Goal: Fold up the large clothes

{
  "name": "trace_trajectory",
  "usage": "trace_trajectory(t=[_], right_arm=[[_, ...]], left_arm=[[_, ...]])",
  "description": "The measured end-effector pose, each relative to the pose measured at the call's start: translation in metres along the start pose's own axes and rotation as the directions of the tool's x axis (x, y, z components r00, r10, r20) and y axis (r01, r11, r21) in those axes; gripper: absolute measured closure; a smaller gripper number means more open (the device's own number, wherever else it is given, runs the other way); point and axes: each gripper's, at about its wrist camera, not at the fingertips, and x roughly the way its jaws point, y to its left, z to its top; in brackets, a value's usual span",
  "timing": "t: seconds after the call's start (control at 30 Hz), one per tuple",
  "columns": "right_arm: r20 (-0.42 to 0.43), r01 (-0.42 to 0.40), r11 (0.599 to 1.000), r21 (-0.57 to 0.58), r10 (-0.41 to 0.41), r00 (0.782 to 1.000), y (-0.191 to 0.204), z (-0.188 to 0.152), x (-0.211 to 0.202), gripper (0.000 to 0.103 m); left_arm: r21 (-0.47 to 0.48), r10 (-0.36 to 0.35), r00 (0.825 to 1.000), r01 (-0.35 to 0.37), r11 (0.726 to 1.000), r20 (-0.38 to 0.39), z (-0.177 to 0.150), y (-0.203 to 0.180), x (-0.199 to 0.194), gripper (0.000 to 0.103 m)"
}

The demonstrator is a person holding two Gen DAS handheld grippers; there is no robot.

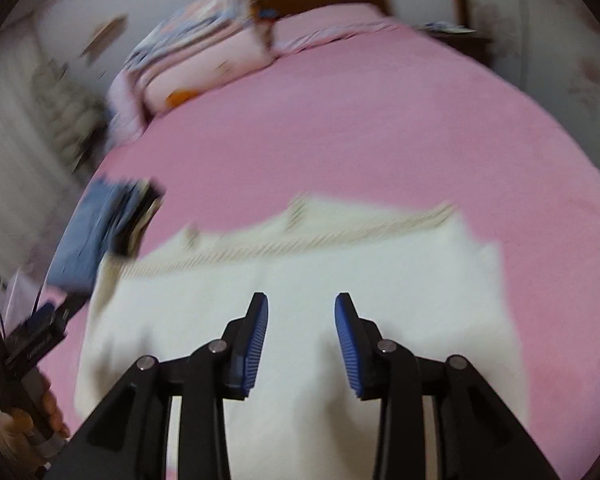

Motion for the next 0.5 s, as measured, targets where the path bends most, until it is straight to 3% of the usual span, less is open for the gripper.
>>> trace_trajectory(t=[0.17, 0.3, 0.33, 0.37, 0.4, 0.43, 0.47, 0.5], right_arm=[[-0.093, -0.020, 0.985, -0.170, 0.004, 0.996, 0.066, -0.067, 0.023, 0.068], [-0.098, 0.082, 0.980, -0.183, -0.102, 0.990, 0.032, -0.092, 0.031, 0.074], [-0.076, 0.118, 0.974, -0.195, -0.135, 0.988, 0.019, -0.095, 0.027, 0.077], [-0.056, 0.157, 0.964, -0.215, -0.173, 0.983, 0.007, -0.096, 0.023, 0.083], [-0.034, 0.187, 0.950, -0.248, -0.201, 0.979, -0.007, -0.097, 0.016, 0.096], [-0.018, 0.220, 0.937, -0.272, -0.233, 0.972, -0.013, -0.099, 0.012, 0.098], [0.006, 0.299, 0.909, -0.292, -0.311, 0.950, -0.025, -0.098, 0.007, 0.096], [0.019, 0.413, 0.863, -0.291, -0.426, 0.904, -0.043, -0.096, 0.005, 0.093]], left_arm=[[0.036, 0.093, 0.994, -0.090, 0.995, -0.062, -0.056, -0.027, -0.007, 0.013], [0.155, 0.215, 0.967, -0.194, 0.969, -0.136, -0.094, -0.016, 0.026, 0.009], [0.150, 0.204, 0.971, -0.185, 0.971, -0.126, -0.099, -0.006, 0.027, 0.007], [0.145, 0.203, 0.973, -0.186, 0.972, -0.112, -0.100, 0.002, 0.027, 0.005], [0.156, 0.234, 0.968, -0.218, 0.963, -0.092, -0.101, 0.011, 0.027, 0.004], [0.165, 0.255, 0.963, -0.239, 0.957, -0.086, -0.099, 0.017, 0.030, 0.004], [0.164, 0.273, 0.958, -0.257, 0.952, -0.085, -0.098, 0.025, 0.034, 0.004], [0.138, 0.285, 0.954, -0.272, 0.952, -0.092, -0.095, 0.037, 0.036, 0.004]])
